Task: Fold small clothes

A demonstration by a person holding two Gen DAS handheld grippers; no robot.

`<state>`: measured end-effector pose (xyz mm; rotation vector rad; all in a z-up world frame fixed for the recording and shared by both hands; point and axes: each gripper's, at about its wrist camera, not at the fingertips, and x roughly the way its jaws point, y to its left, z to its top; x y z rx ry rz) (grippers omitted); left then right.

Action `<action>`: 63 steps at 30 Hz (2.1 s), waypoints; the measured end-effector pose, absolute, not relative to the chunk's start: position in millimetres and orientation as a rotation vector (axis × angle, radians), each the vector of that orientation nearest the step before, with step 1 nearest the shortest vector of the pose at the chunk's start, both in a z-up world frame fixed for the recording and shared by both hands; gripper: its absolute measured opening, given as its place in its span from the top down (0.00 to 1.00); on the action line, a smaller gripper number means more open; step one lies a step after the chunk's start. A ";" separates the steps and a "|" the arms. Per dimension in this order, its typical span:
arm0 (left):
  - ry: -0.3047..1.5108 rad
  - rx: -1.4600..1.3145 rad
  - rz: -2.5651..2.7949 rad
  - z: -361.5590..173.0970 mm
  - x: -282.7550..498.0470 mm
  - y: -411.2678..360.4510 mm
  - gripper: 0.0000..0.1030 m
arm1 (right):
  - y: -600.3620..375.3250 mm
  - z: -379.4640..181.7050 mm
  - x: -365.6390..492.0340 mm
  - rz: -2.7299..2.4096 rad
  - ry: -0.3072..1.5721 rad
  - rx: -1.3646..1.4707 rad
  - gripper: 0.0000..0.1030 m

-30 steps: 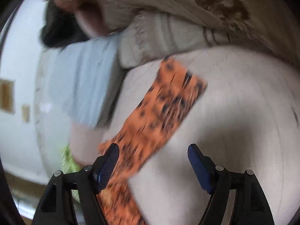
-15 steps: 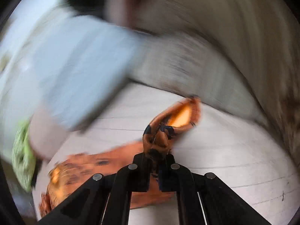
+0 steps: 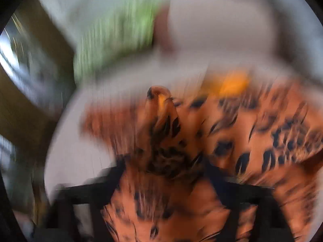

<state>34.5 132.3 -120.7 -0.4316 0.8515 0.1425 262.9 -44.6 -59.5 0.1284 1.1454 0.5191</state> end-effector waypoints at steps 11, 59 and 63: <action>0.847 -0.423 0.101 -115.4 39.6 116.8 0.28 | -214.5 -69.3 116.8 0.533 1.075 0.568 0.14; 1.033 -0.363 -0.023 -123.6 254.2 66.3 0.69 | -364.6 -85.8 314.9 0.101 1.017 0.265 0.52; 1.000 -0.373 -0.053 -114.6 243.2 56.2 0.51 | -361.9 -44.1 267.2 0.209 0.867 0.365 0.36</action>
